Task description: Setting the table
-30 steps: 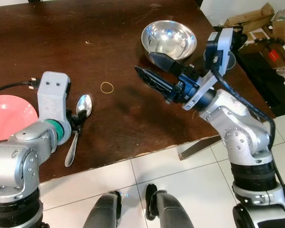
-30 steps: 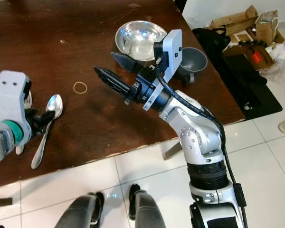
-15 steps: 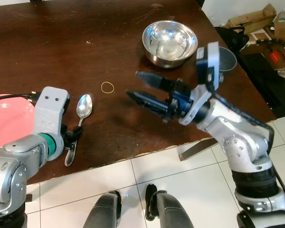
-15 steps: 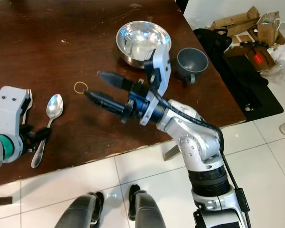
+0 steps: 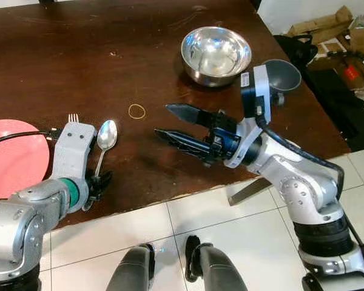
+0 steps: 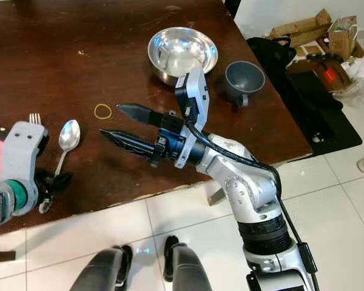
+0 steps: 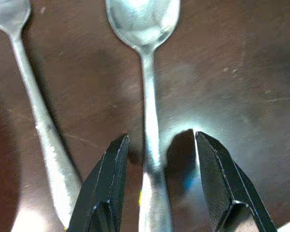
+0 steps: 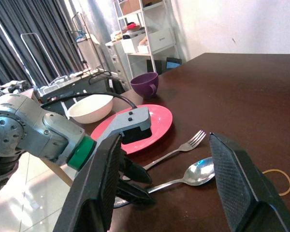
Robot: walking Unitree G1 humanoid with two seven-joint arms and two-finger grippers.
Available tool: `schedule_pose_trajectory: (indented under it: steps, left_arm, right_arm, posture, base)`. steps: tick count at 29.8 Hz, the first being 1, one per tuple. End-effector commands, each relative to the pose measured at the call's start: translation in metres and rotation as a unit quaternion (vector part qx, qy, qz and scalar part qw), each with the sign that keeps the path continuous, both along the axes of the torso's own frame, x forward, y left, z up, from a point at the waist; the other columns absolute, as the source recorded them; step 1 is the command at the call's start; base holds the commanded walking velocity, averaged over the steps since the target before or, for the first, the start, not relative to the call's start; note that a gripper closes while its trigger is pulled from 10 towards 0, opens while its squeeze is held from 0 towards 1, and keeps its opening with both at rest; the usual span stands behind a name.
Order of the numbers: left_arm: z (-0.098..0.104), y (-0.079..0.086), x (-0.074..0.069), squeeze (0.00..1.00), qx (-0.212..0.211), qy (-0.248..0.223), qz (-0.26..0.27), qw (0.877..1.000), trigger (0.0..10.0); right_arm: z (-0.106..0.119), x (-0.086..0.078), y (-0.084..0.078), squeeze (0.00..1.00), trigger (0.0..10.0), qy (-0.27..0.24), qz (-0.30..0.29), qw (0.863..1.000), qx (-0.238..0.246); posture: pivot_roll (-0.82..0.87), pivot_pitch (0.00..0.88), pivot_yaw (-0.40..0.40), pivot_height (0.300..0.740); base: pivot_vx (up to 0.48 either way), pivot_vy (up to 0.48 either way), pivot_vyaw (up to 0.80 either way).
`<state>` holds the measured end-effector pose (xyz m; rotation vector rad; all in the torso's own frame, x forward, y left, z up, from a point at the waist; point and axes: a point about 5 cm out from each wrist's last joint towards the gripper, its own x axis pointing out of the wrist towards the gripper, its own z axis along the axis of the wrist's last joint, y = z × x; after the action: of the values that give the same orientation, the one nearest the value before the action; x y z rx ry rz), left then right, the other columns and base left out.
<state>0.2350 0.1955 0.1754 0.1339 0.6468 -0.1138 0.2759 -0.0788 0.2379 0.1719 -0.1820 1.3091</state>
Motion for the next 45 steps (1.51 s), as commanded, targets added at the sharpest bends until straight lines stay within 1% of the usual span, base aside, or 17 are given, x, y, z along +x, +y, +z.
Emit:
schedule_pose_trajectory:
  steps: [1,2,4,6,9,10,11,12,14,15,16,17,23,25,29,37,45]
  left_arm:
    - [-0.008,0.002,-0.003,0.0,0.008,0.016,0.004,1.0,10.0]
    - [-0.01,0.003,-0.004,0.0,0.01,0.02,0.004,1.0,9.5]
    - [-0.01,0.003,-0.004,0.0,0.01,0.02,0.004,1.0,9.5]
    - [-0.014,0.002,-0.004,0.0,0.008,0.025,0.007,1.0,4.6]
    - [-0.015,0.001,-0.004,0.0,0.005,0.027,0.008,1.0,4.4]
    - [-0.016,-0.001,-0.003,0.0,0.002,0.027,0.008,1.0,3.3]
    - [-0.016,-0.001,-0.003,0.0,0.002,0.027,0.008,1.0,3.3]
    - [-0.017,-0.003,-0.002,0.0,-0.001,0.027,0.009,1.0,1.6]
    - [-0.019,-0.004,-0.001,0.0,-0.003,0.026,0.009,1.0,1.6]
    - [-0.02,-0.005,0.001,0.0,-0.007,0.025,0.01,1.0,0.4]
    - [-0.02,-0.005,0.001,0.0,-0.007,0.025,0.01,1.0,0.4]
    - [-0.021,-0.006,0.002,0.0,-0.013,0.024,0.011,1.0,0.0]
    - [-0.022,-0.01,0.011,0.0,-0.031,0.021,0.019,0.999,0.0]
    - [-0.022,-0.01,0.011,0.0,-0.031,0.021,0.019,0.999,0.0]
    - [-0.024,-0.006,0.016,0.0,-0.021,0.019,0.036,0.999,0.0]
    - [-0.027,0.003,0.018,0.0,-0.002,0.02,0.063,0.998,0.0]
    - [-0.027,0.012,0.018,0.0,0.024,0.017,0.066,0.997,0.0]
  right_arm:
    - [-0.002,-0.006,0.0,0.0,10.0,0.006,0.018,1.0,-0.001]
    - [-0.003,-0.008,0.0,0.0,10.0,0.009,0.026,1.0,-0.005]
    - [-0.003,-0.008,0.0,0.0,10.0,0.009,0.026,1.0,-0.005]
    - [-0.011,-0.013,-0.006,0.0,10.0,0.02,0.049,0.998,-0.04]
    - [-0.017,-0.015,-0.011,0.0,10.0,0.027,0.059,0.996,-0.067]
    - [-0.025,-0.016,-0.021,0.0,10.0,0.038,0.062,0.992,-0.103]
    - [-0.025,-0.016,-0.021,0.0,10.0,0.038,0.062,0.992,-0.103]
    - [-0.034,-0.016,-0.034,0.0,10.0,0.048,0.063,0.987,-0.142]
    - [-0.038,-0.016,-0.042,0.0,10.0,0.055,0.063,0.983,-0.165]
    - [-0.042,-0.016,-0.049,0.0,10.0,0.052,0.064,0.977,-0.196]
    - [-0.042,-0.016,-0.049,0.0,10.0,0.052,0.064,0.977,-0.196]
    - [-0.043,-0.015,-0.056,0.0,10.0,0.044,0.063,0.972,-0.222]
    - [-0.04,-0.007,-0.07,0.0,10.0,0.019,0.07,0.956,-0.283]
    - [-0.04,-0.007,-0.07,0.0,10.0,0.019,0.07,0.956,-0.283]
    - [-0.04,-0.019,-0.067,0.0,10.0,0.008,0.128,0.944,-0.305]
    - [-0.042,-0.022,-0.063,0.0,10.0,-0.003,0.173,0.931,-0.323]
    - [-0.042,-0.023,-0.05,0.0,10.0,-0.016,0.204,0.928,-0.312]
  posture:
    - [0.17,0.163,0.023,0.74]
    - [0.16,0.162,0.023,0.74]
    - [0.16,0.162,0.023,0.74]
    - [0.16,0.16,0.022,0.74]
    - [0.16,0.16,0.022,0.74]
    - [0.15,0.154,0.013,0.74]
    - [0.15,0.154,0.013,0.74]
    - [0.15,0.154,0.013,0.74]
    - [0.15,0.154,0.013,0.74]
    - [0.13,0.153,0.007,0.74]
    - [0.13,0.153,0.007,0.74]
    - [0.13,0.153,0.007,0.74]
    - [0.12,0.154,0.01,0.74]
    - [0.12,0.154,0.01,0.74]
    - [0.12,0.158,0.015,0.74]
    - [0.13,0.16,0.015,0.74]
    - [0.13,0.159,0.018,0.74]
  base:
    - [0.0,0.0,0.0]
    - [0.0,0.0,0.0]
    - [0.0,0.0,0.0]
    - [0.0,0.0,0.0]
    - [0.0,0.0,0.0]
    - [0.0,0.0,0.0]
    - [0.0,0.0,0.0]
    - [0.0,0.0,0.0]
    - [0.0,0.0,0.0]
    - [0.0,0.0,0.0]
    - [0.0,0.0,0.0]
    - [0.0,0.0,0.0]
    - [0.0,0.0,0.0]
    - [0.0,0.0,0.0]
    - [0.0,0.0,0.0]
    - [0.0,0.0,0.0]
    - [0.0,0.0,0.0]
